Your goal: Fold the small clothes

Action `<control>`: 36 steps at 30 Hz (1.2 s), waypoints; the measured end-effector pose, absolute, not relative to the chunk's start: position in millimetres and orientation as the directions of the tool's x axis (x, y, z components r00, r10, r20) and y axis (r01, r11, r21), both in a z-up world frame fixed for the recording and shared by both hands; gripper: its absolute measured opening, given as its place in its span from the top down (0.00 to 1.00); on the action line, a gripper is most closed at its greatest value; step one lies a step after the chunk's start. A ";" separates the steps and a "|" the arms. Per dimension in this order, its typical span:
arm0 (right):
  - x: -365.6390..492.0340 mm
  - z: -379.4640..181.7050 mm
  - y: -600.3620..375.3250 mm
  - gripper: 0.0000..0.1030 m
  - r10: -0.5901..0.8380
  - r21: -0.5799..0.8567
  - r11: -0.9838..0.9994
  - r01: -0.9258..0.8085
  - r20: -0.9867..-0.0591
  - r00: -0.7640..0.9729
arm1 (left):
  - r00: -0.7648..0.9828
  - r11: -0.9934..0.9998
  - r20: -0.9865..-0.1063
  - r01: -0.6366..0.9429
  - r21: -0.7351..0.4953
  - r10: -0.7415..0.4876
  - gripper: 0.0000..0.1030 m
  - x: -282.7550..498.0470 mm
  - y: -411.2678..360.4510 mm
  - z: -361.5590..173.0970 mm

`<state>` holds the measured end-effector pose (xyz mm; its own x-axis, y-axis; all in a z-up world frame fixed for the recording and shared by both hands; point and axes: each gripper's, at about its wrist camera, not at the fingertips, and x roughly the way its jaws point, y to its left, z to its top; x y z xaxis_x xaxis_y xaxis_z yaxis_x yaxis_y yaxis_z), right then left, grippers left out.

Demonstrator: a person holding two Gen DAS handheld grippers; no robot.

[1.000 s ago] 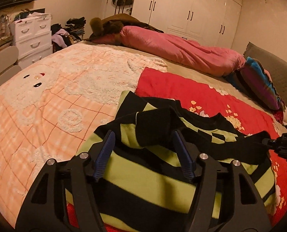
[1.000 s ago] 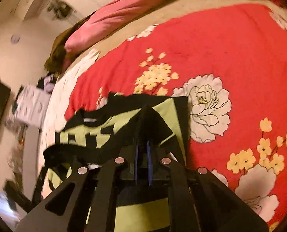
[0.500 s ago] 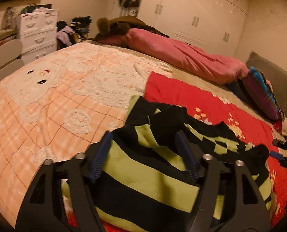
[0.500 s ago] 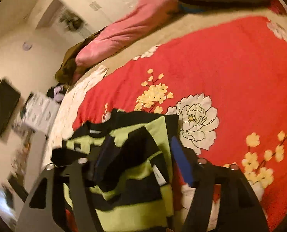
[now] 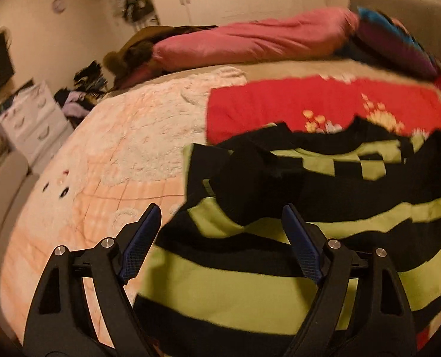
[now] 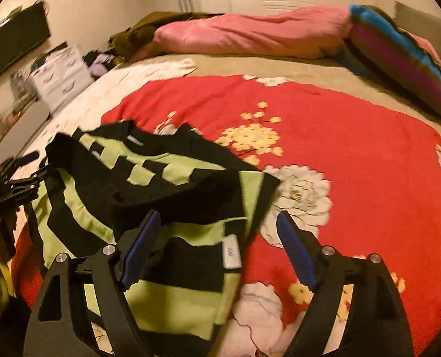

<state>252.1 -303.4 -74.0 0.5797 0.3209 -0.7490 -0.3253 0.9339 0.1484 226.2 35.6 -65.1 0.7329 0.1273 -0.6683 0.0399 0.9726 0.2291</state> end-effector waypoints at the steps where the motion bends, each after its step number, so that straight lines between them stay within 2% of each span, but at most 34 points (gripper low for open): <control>1: 255.9 -77.2 -298.8 0.23 0.316 0.138 0.933 -0.332 -0.757 0.572 | 0.732 0.972 -0.672 0.056 0.229 0.116 0.26 228.3 32.6 -67.0; 4: 268.9 -87.8 -290.6 0.23 0.311 0.140 0.932 -0.333 -0.780 0.543 | 0.726 0.974 -0.681 0.073 0.213 0.095 0.27 236.9 30.9 -71.1; 6: 278.6 -95.9 -291.1 0.25 0.332 0.190 0.931 -0.310 -0.793 0.511 | 0.713 0.978 -0.694 0.063 0.200 0.096 0.27 243.2 32.7 -75.3; 7: 280.8 -97.8 -292.1 0.38 0.338 0.208 0.932 -0.297 -0.795 0.504 | 0.710 0.981 -0.699 0.056 0.187 0.093 0.28 245.2 33.1 -78.1; 8: 283.0 -99.5 -293.9 0.51 0.350 0.233 0.930 -0.284 -0.795 0.496 | 0.706 0.984 -0.703 0.056 0.169 0.080 0.41 245.8 33.5 -80.8; 9: 284.2 -100.7 -295.5 0.61 0.354 0.247 0.931 -0.271 -0.796 0.491 | 0.705 0.988 -0.705 0.047 0.150 0.073 0.51 244.4 34.8 -84.4; 10: 283.8 -100.5 -298.8 0.71 0.342 0.245 0.937 -0.250 -0.796 0.500 | 0.707 0.989 -0.702 0.031 0.143 0.079 0.67 242.2 36.3 -86.6; 11: 282.9 -100.1 -302.2 0.74 0.346 0.258 0.936 -0.239 -0.791 0.504 | 0.709 0.991 -0.700 0.012 0.135 0.087 0.82 239.4 39.2 -87.8; 13: 277.7 -97.3 -311.9 0.82 0.371 0.304 0.929 -0.212 -0.769 0.521 | 0.713 0.995 -0.698 -0.008 0.096 0.073 0.93 234.6 48.3 -84.9; 21: 260.7 -66.4 -346.4 0.85 0.477 0.501 0.854 -0.141 -0.644 0.598 | 0.815 0.996 -0.579 -0.074 -0.058 0.027 0.95 211.7 77.1 -36.4; 25: 276.6 -45.0 -347.8 0.85 0.470 0.500 0.853 -0.153 -0.604 0.644 | 0.835 0.997 -0.549 -0.073 -0.036 0.041 0.95 226.7 66.3 -15.8; 30: 306.7 -42.1 -333.5 0.85 0.398 0.394 0.904 -0.165 -0.637 0.660 | 0.789 0.990 -0.606 -0.139 -0.022 0.098 0.95 263.9 62.0 -20.0; 36: 332.5 -82.6 -315.7 0.85 0.281 0.257 0.958 -0.128 -0.744 0.606 | 0.717 0.985 -0.683 -0.174 0.018 0.139 0.92 296.3 59.9 -55.9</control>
<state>332.5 -315.7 -82.6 0.6057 0.2810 -0.7444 -0.1284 0.9578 0.2570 296.2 59.9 -55.9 0.7173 0.1395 -0.6827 -0.1744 0.9845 0.0178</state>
